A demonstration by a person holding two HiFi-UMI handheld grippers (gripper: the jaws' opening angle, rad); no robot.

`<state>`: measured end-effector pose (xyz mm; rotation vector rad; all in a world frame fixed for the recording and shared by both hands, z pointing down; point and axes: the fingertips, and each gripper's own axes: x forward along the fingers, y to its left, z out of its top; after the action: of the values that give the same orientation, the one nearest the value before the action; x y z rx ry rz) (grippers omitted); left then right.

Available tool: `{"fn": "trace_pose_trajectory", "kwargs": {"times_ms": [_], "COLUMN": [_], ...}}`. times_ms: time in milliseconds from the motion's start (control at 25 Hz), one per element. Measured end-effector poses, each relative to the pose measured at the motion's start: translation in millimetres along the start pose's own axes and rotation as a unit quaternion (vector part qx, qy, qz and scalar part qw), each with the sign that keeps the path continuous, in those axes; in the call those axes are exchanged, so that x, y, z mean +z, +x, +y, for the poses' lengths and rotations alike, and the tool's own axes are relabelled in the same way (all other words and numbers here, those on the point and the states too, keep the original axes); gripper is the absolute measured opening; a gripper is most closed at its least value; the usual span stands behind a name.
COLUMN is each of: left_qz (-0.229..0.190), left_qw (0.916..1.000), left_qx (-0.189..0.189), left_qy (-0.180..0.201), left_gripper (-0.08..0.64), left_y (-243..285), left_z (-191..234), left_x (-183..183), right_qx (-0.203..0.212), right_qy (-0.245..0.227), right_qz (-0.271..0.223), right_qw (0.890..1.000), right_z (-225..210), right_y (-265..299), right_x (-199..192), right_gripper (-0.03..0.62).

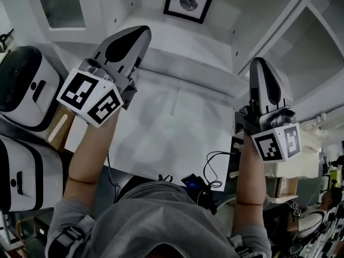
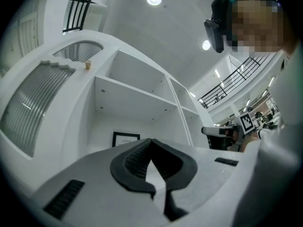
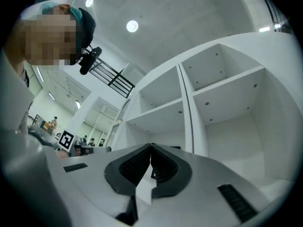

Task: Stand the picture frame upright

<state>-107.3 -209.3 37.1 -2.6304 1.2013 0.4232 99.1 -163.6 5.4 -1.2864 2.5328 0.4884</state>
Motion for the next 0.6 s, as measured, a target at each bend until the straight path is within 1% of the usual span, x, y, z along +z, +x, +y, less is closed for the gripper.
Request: {"fn": "trace_pose_trajectory", "kwargs": {"times_ms": [80, 160, 240, 280, 400, 480, 600], "left_qz": [0.0, -0.002, 0.002, 0.007, 0.02, 0.023, 0.032], "left_qw": [0.9999, 0.9999, 0.9998, 0.9997, 0.999, 0.9991, 0.9994], "left_qx": [0.004, -0.008, -0.013, -0.011, -0.004, -0.004, 0.008], "left_qy": [0.011, 0.013, 0.015, 0.022, 0.041, 0.036, 0.012], "left_gripper": [0.006, 0.006, 0.006, 0.006, 0.006, 0.006, 0.006], "left_y": [-13, -23, -30, -32, -40, -50, -67], "left_z": [-7, -18, -29, -33, -43, -48, -48], "left_x": [-4, -9, -16, -21, -37, -48, -66], "right_qx": [-0.005, -0.007, -0.013, -0.015, -0.017, -0.014, -0.012], "right_qy": [0.0, 0.009, 0.041, 0.057, 0.083, 0.1, 0.126], "right_qz": [0.006, 0.012, 0.015, 0.013, 0.007, 0.011, 0.02], "right_qw": [1.0, 1.0, 0.999, 0.998, 0.996, 0.995, 0.992], "right_z": [-1, -4, -10, -13, -15, -15, -16], "right_y": [-19, -36, -56, -67, -91, -104, -119], "right_x": [-2, -5, -15, -21, -35, -46, -63], "right_gripper": [0.028, 0.028, 0.028, 0.028, 0.028, 0.028, 0.028]}}
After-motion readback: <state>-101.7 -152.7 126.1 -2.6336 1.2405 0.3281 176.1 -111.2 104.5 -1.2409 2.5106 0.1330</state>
